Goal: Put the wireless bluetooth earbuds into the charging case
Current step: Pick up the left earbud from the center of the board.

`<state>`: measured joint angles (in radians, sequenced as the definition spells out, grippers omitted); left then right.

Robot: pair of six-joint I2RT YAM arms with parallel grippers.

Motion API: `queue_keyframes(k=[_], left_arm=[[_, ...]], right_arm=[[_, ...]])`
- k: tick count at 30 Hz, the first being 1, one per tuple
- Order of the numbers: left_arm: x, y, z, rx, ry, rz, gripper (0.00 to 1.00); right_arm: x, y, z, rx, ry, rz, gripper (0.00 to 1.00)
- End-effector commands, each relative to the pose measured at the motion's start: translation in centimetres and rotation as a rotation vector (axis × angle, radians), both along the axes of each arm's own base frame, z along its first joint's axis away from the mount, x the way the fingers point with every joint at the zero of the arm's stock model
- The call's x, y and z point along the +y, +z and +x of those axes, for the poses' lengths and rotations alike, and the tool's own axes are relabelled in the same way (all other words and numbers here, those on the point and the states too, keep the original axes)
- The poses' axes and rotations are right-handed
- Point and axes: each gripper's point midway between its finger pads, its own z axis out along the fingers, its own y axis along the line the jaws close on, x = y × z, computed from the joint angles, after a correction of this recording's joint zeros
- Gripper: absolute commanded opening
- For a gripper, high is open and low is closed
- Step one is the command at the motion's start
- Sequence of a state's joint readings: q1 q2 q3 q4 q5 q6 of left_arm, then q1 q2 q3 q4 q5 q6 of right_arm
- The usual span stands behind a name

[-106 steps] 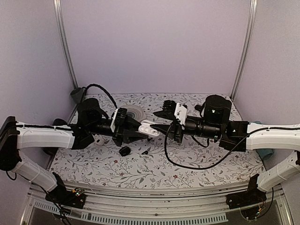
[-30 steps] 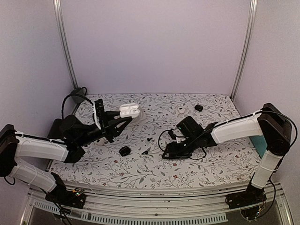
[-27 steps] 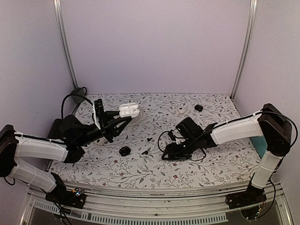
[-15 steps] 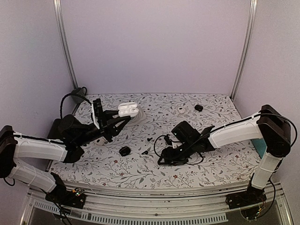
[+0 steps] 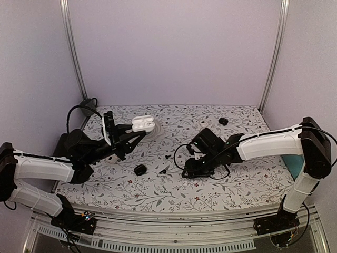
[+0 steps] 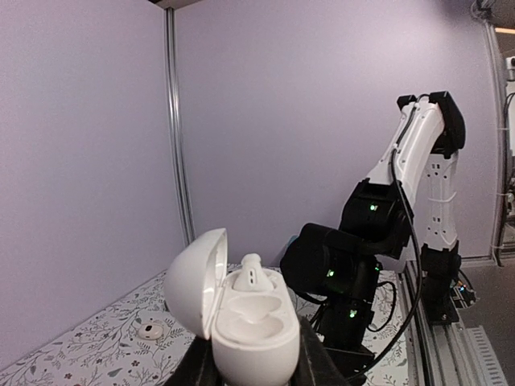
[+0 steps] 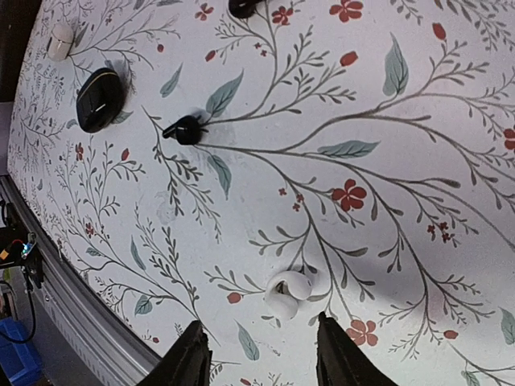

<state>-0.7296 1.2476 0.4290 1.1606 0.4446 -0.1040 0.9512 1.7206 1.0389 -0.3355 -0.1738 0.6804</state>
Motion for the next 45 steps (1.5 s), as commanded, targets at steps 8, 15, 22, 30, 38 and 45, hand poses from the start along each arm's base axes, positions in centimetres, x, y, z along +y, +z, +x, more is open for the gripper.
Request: queue_keyframes(k=[8,15,22,30,38,45], left_arm=[[0.7,0.6,-0.2,-0.027,0.013,-0.009,0.00],[0.7,0.7,-0.4,-0.032,0.011,-0.008,0.00],[0.8,0.7,-0.4,-0.033,0.011,-0.008,0.00],[0.9,0.6,-0.4,-0.034,0.015,-0.004,0.00],[0.8,0.5,-0.4,-0.033,0.011,-0.003,0.00],[0.7,0.5,-0.4,-0.033,0.010,-0.003,0.00]], right_arm=[[2.6,0.9,-0.6,-0.037,0.023,-0.055,0.40],[3.7,-0.4,-1.2,0.004,0.032,-0.051,0.39],[4.1,-1.2,-1.5,0.032,0.028,-0.030,0.39],[3.8,-2.0,-1.7,0.045,0.018,-0.038,0.39],[2.8,-2.6,-1.2,0.050,-0.018,-0.043,0.39],[1.9,-2.5,-1.0,0.046,-0.045,-0.048,0.39]])
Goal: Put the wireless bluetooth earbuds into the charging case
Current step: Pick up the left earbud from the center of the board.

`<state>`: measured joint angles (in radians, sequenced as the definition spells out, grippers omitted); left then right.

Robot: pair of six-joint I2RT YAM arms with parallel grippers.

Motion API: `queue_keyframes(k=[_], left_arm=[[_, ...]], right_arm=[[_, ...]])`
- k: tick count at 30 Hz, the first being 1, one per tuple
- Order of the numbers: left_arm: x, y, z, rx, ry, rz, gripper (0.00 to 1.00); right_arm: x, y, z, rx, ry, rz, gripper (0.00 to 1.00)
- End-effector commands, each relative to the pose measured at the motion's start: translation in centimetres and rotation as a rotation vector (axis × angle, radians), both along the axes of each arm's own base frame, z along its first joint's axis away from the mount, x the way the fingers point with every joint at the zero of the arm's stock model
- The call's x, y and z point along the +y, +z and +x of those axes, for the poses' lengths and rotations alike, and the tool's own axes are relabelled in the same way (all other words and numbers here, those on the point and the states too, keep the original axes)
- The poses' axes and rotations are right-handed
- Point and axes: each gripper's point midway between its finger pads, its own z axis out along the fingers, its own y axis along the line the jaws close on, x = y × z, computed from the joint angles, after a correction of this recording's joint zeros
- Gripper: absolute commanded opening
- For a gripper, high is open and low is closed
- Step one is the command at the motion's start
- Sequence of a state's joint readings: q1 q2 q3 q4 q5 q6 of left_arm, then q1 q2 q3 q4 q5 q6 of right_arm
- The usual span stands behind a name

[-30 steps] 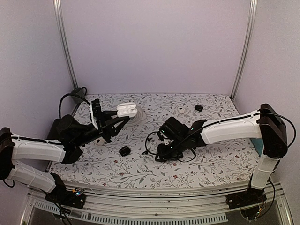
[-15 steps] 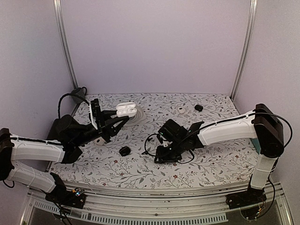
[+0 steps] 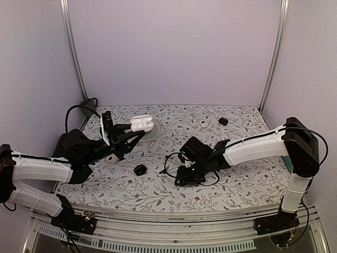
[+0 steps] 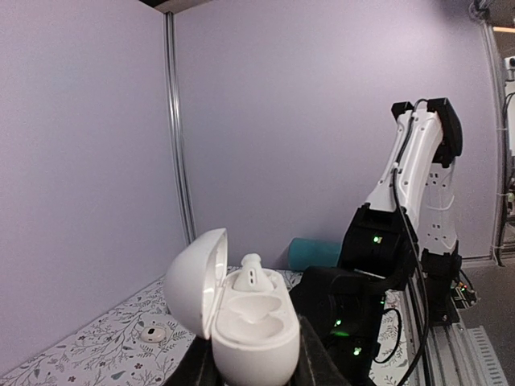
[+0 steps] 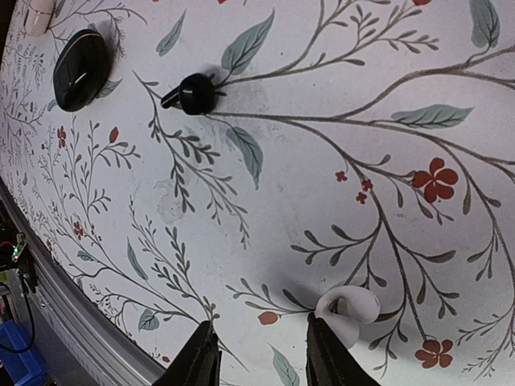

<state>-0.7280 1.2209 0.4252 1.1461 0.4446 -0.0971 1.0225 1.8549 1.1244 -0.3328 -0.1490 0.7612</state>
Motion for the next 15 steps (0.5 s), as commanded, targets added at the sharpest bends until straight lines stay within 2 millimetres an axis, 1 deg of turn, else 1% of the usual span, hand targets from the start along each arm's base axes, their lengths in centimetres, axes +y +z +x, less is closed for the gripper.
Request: queue_keyframes(k=[1,10,15], left_arm=[[0.4,0.0,-0.1,-0.018,0.005,0.001,0.00],[0.3,-0.1,0.0,-0.013,0.001,0.004,0.00],[0.2,-0.2,0.0,-0.010,-0.003,0.004,0.00]], right_arm=[[-1.3,0.0,0.2,-0.004,-0.039,-0.011,0.39],[-3.2,0.0,0.4,-0.010,-0.086,-0.028,0.39],[-3.4,-0.3,0.2,-0.004,-0.088,-0.035,0.38]])
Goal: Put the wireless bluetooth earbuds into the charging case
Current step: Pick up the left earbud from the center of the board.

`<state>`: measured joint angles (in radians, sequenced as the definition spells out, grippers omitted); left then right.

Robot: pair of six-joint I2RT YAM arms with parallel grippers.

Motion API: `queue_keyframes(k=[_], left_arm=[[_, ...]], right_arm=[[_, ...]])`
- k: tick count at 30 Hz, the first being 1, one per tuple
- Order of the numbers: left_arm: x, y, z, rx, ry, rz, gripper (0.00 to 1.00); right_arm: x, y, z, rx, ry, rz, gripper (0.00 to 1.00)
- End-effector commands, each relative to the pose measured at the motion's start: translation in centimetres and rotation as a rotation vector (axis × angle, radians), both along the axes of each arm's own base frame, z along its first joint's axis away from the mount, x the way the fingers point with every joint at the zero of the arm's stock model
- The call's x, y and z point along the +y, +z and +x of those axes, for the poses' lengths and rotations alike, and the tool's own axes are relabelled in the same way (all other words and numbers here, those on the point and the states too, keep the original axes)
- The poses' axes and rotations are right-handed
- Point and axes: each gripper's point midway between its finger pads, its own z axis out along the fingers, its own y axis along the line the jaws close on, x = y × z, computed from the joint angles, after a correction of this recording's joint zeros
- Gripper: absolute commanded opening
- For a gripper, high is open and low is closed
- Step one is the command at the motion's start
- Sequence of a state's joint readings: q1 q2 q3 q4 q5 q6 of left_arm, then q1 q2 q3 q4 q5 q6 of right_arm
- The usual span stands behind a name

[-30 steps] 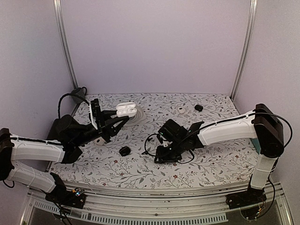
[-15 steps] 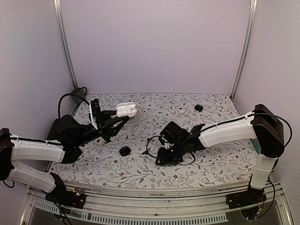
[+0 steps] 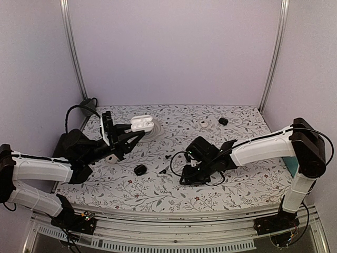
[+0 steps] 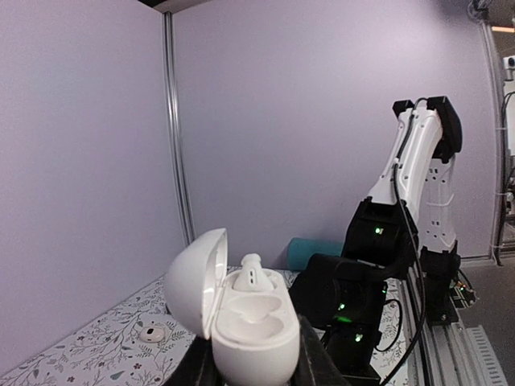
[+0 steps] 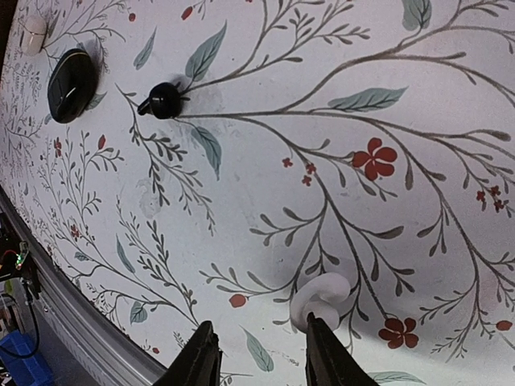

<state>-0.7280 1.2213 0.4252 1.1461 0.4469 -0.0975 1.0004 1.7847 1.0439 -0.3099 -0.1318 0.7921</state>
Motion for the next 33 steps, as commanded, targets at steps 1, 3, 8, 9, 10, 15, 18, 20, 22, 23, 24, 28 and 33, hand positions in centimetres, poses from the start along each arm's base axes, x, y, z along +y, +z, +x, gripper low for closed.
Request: queue_keyframes(k=[1,3,8,9,10,15,18,20,22,23,24,28,33], left_arm=[[0.2,-0.2,0.0,-0.010,-0.001,0.003,0.00],[0.2,-0.2,0.0,-0.010,-0.001,0.004,0.00],[0.2,-0.3,0.0,-0.009,0.000,0.005,0.00],[0.2,-0.3,0.0,-0.009,-0.001,0.006,0.00],[0.2,-0.3,0.0,-0.010,0.000,0.005,0.00],[0.2,-0.3,0.0,-0.010,-0.002,0.006,0.00],[0.2,-0.3,0.0,-0.011,-0.002,0.005,0.00],[0.2,-0.3,0.0,-0.010,-0.002,0.006,0.00],[0.2,-0.3,0.0,-0.010,-0.002,0.005,0.00],[0.2,-0.3,0.0,-0.009,-0.002,0.005,0.00],[0.2,-0.3,0.0,-0.009,-0.001,0.005,0.00],[0.2,-0.2,-0.1,-0.011,-0.004,0.004,0.00],[0.3,-0.1,-0.1,-0.013,-0.005,0.003,0.00]], right_arm=[[-1.5,-0.7,0.0,0.002,-0.032,-0.044,0.38],[-1.6,-0.9,0.0,0.005,-0.034,-0.046,0.38],[-1.9,-1.3,-0.1,0.012,-0.037,-0.057,0.37],[-2.0,-1.3,0.0,0.013,-0.041,-0.057,0.36],[-2.1,-1.4,-0.1,0.014,-0.042,-0.058,0.36],[-2.4,-1.6,-0.1,0.015,-0.048,-0.070,0.33],[-2.6,-1.7,0.0,0.014,-0.052,-0.077,0.33],[-2.7,-1.7,0.0,0.014,-0.057,-0.080,0.33],[-2.8,-1.7,0.1,0.012,-0.058,-0.081,0.33],[-2.8,-1.7,0.1,0.012,-0.060,-0.083,0.33],[-2.9,-1.8,0.1,0.013,-0.062,-0.085,0.33],[-3.0,-1.8,0.2,0.010,-0.065,-0.086,0.33],[-3.1,-1.9,0.5,0.006,-0.071,-0.088,0.30]])
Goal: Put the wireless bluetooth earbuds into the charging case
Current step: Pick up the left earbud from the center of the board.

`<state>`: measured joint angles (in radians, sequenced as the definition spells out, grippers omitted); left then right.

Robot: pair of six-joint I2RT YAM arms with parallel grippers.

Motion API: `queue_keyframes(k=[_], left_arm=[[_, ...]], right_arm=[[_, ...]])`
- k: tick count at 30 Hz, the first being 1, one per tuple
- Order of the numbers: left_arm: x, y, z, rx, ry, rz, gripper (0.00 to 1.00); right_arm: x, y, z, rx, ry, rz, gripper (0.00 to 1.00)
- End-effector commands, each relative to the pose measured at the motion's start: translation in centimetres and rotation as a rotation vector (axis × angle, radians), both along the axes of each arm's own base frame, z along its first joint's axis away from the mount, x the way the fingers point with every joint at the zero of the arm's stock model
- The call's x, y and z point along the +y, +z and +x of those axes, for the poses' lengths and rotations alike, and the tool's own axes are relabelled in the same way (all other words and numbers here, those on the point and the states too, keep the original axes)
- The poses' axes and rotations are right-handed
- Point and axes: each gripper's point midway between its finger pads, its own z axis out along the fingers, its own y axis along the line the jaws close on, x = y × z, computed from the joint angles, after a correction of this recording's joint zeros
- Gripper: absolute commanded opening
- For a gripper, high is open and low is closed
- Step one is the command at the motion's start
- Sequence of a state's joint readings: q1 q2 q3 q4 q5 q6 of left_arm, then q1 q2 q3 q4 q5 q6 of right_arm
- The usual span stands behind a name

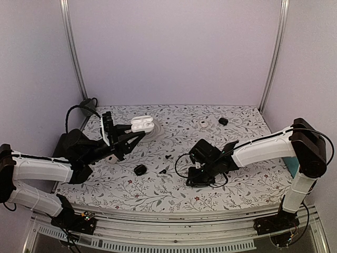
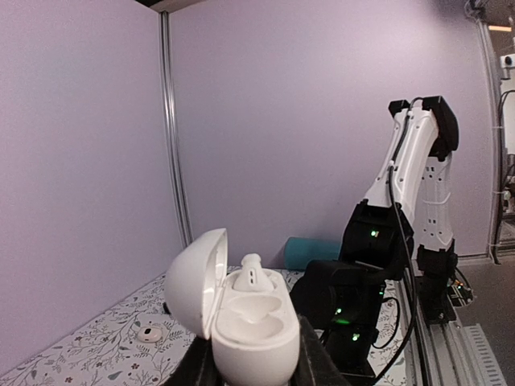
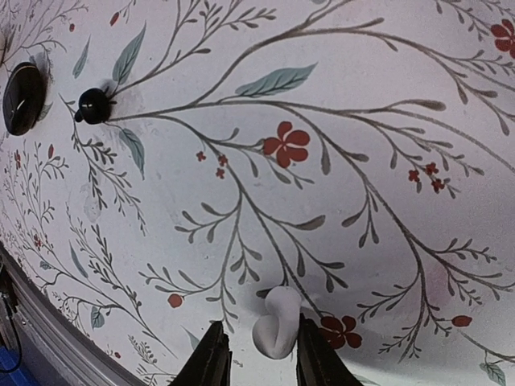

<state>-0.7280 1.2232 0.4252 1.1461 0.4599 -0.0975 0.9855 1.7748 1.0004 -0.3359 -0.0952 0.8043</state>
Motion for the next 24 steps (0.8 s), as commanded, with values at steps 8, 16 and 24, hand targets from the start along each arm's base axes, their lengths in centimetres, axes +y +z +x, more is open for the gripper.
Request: queue_keyframes(k=[8,16,24], left_arm=[[0.4,-0.1,0.0,-0.012,0.006,0.000,0.00],[0.4,-0.1,0.0,-0.012,0.005,0.002,0.00],[0.2,-0.4,0.3,0.005,0.002,0.002,0.00]], right_arm=[[-0.8,-0.2,0.9,-0.005,-0.046,0.010,0.24],[-0.7,-0.5,1.0,-0.002,-0.041,0.014,0.16],[-0.8,1.7,2.0,-0.099,-0.022,0.038,0.03]])
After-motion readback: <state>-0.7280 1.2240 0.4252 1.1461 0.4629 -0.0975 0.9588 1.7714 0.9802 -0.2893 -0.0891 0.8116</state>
